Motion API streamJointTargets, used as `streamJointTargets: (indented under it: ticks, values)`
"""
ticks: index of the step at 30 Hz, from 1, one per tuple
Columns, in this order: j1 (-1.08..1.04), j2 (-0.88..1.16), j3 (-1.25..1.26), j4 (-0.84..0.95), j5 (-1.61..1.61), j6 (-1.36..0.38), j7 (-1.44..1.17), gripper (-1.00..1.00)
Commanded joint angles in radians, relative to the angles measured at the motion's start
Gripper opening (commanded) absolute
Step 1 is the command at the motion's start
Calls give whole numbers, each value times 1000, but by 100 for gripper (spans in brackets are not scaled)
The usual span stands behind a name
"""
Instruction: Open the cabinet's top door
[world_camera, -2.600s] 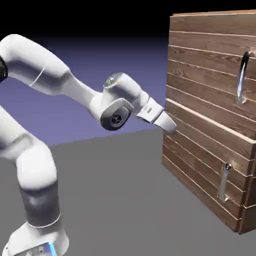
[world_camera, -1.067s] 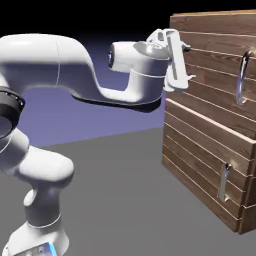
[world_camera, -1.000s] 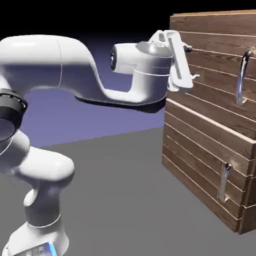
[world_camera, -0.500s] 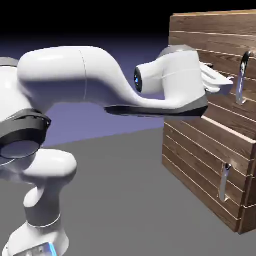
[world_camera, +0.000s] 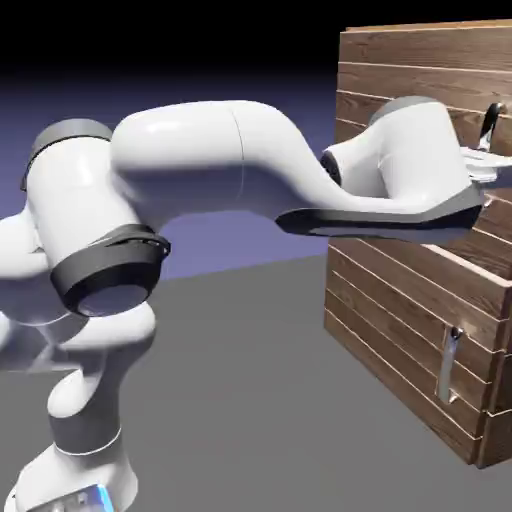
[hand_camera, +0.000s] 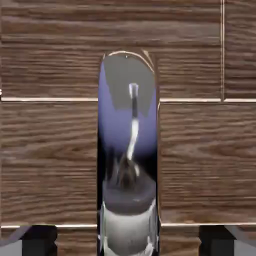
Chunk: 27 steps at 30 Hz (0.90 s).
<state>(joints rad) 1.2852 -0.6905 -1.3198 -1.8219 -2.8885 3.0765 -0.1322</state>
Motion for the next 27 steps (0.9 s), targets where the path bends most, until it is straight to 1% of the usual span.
streamJointTargets:
  ticks: [1, 8, 16, 23, 27]
  values:
    - [-36, 12, 25, -24, -2, -10, 19, -100]
    - [-290, 84, 215, -158, -9, -65, 141, -100]
    - [-580, 138, 451, -268, -8, -96, 263, -100]
    - [-833, 156, 669, -342, -1, -106, 355, -100]
    - [-978, 136, 794, -398, 57, -115, 344, -100]
